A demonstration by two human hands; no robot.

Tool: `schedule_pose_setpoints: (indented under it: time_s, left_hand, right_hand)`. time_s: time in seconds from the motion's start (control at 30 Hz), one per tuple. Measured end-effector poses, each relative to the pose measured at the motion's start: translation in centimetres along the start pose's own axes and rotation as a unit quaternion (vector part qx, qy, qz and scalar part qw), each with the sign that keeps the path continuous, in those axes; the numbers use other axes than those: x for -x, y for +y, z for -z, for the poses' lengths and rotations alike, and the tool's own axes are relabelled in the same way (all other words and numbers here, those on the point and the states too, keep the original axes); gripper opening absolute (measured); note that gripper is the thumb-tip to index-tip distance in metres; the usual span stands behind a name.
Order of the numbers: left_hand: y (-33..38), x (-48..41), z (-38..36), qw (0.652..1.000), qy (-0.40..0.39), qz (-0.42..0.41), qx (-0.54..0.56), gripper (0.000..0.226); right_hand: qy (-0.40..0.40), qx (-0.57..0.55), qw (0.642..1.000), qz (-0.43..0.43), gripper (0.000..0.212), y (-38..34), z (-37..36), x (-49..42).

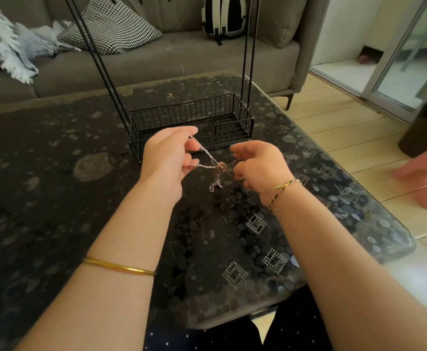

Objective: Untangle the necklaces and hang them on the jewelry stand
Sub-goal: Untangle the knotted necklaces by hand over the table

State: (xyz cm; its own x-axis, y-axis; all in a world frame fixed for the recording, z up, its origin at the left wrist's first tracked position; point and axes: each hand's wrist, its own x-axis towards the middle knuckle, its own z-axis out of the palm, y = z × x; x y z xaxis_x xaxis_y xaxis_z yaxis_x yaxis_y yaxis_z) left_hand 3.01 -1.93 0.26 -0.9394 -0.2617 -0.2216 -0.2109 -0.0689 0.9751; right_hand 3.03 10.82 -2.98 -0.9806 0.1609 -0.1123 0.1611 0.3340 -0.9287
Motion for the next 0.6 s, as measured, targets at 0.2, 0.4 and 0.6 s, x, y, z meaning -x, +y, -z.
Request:
schedule_pose_setpoints:
  time_s: [0.2, 0.4, 0.6]
  left_hand:
    - [0.16, 0.8, -0.36, 0.994, -0.031, -0.092, -0.06, 0.027]
    - [0.52, 0.73, -0.13, 0.995, -0.028, -0.092, -0.021, 0.027]
    - [0.91, 0.64, 0.43, 0.992, -0.094, -0.053, 0.059, 0.033]
  right_hand:
    - [-0.003, 0.131, 0.99, 0.051, 0.021, 0.32, 0.26, -0.04]
    - [0.015, 0.152, 0.987, 0.057, 0.03, 0.24, 0.46, -0.21]
    - [0.025, 0.0, 1.0, -0.006, 0.025, 0.08, 0.92, -0.16]
